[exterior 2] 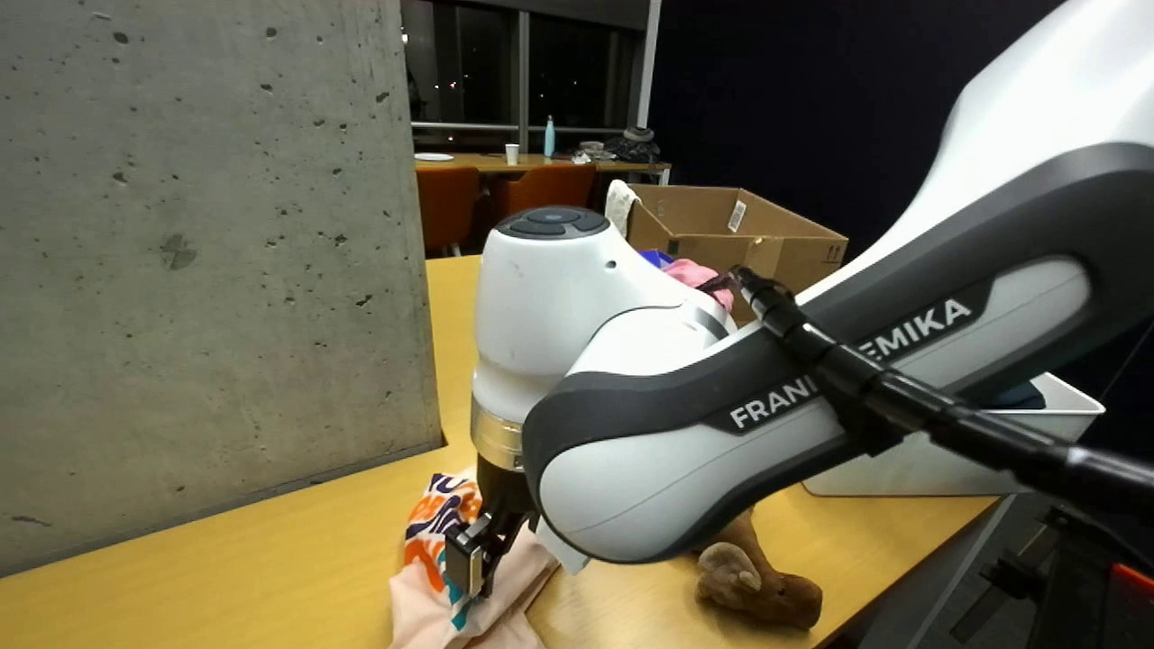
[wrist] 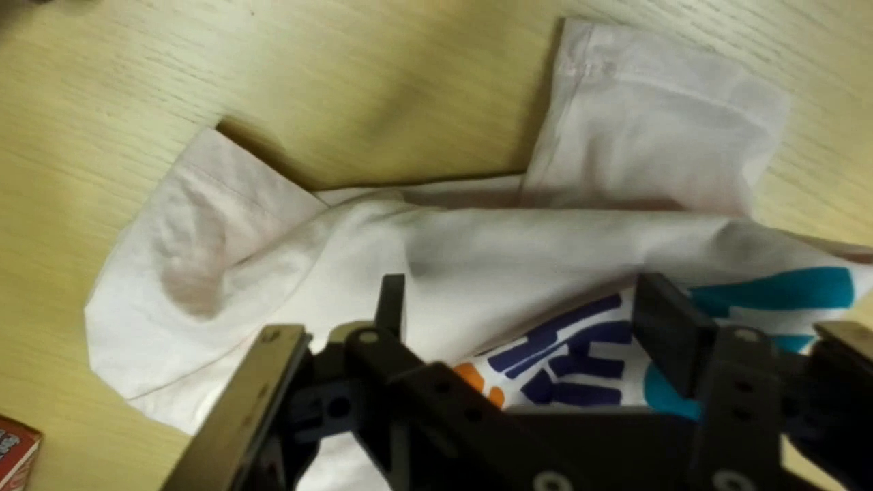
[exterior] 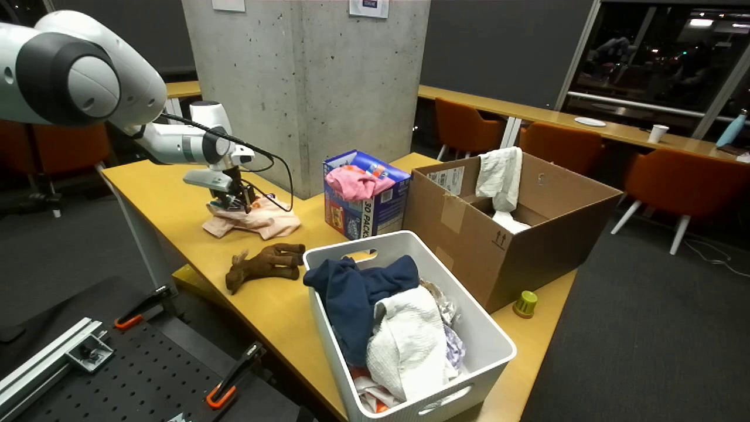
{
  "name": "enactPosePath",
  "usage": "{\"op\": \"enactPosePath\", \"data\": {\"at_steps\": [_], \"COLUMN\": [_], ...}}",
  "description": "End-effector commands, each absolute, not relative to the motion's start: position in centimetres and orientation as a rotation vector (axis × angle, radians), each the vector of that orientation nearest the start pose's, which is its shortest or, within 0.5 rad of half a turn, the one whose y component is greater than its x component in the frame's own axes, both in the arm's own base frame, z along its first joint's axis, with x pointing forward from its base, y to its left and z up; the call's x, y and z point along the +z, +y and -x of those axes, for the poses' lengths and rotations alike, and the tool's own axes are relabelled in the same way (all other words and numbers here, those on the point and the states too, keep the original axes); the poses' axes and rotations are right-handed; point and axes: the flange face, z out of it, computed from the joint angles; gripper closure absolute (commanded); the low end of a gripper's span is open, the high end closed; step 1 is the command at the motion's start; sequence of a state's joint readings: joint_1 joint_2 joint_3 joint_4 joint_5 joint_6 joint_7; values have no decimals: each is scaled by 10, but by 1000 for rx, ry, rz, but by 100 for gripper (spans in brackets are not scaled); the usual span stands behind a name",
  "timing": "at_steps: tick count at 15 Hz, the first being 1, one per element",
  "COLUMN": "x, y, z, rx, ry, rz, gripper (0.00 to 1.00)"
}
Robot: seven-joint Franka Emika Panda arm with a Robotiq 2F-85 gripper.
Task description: Transfer the shirt to the organisation bin
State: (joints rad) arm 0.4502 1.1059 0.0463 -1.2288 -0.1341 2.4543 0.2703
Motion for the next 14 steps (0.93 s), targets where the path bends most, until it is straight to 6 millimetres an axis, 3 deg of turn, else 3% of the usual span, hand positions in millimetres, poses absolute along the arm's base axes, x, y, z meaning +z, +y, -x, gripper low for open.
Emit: {"op": "enactPosePath", "data": {"at_steps": [1, 3, 4, 6, 9, 12, 14], "x": [87, 76, 71, 64, 60, 70, 89], "y": [350, 347, 345, 343, 343, 346, 344], "z": [-675, -677, -678, -681, -685, -687, -689], "rx": [-165, -161, -160, -161, -168, -186, -202], "ry": [-444, -442, -437, -428, -421, -422, -408], "rz": [3097, 3099, 3100, 3100, 3100, 3099, 3102], "gripper": [20, 22, 46, 51, 74, 98, 100]}}
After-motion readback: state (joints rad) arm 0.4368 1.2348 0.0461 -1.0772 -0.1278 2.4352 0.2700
